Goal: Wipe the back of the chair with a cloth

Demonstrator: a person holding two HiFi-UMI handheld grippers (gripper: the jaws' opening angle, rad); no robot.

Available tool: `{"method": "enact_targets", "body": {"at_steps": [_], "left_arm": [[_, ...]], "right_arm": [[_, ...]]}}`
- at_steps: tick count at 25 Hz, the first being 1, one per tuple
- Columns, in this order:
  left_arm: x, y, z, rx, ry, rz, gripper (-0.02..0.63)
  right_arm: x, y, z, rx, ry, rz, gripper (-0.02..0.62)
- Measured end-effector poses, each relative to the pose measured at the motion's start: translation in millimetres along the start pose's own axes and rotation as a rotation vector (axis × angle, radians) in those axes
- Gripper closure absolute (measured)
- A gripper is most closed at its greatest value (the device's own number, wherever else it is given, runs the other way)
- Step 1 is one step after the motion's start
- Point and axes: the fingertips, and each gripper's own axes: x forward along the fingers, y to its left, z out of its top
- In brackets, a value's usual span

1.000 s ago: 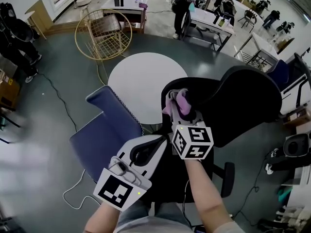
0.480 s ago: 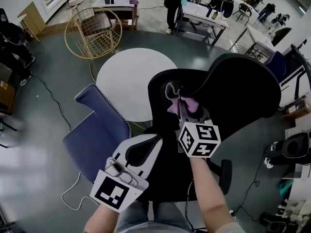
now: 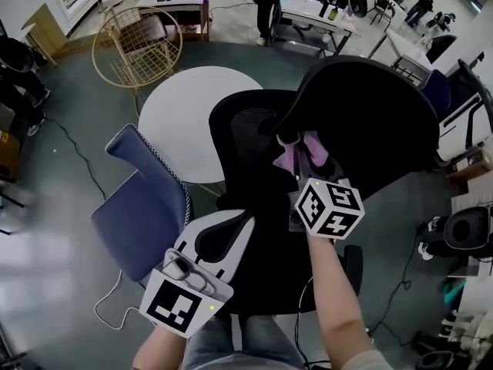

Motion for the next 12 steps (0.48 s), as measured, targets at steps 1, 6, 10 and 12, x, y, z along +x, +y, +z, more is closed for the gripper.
{"method": "enact_targets", "body": {"at_steps": [1, 6, 10, 12], "left_arm": [[2, -2, 0, 0.001, -0.001, 0.001, 0.594], [9, -15, -4, 0.010, -0.009, 0.018, 0.594], [15, -24, -6, 0.005, -0.016, 0.035, 0.594], [19, -29, -8, -0.001, -0.019, 0.040, 0.594]], "right_arm": [[-1, -6, 1, 0.004, -0.001, -0.005, 0.488], [-9, -32, 0, -0.001, -0.007, -0.029, 0.488], [-17, -54, 1, -0.002, -0.010, -0.048, 0.488], [-21, -66, 1, -0.007, -0.009, -0.059, 0.488]]}}
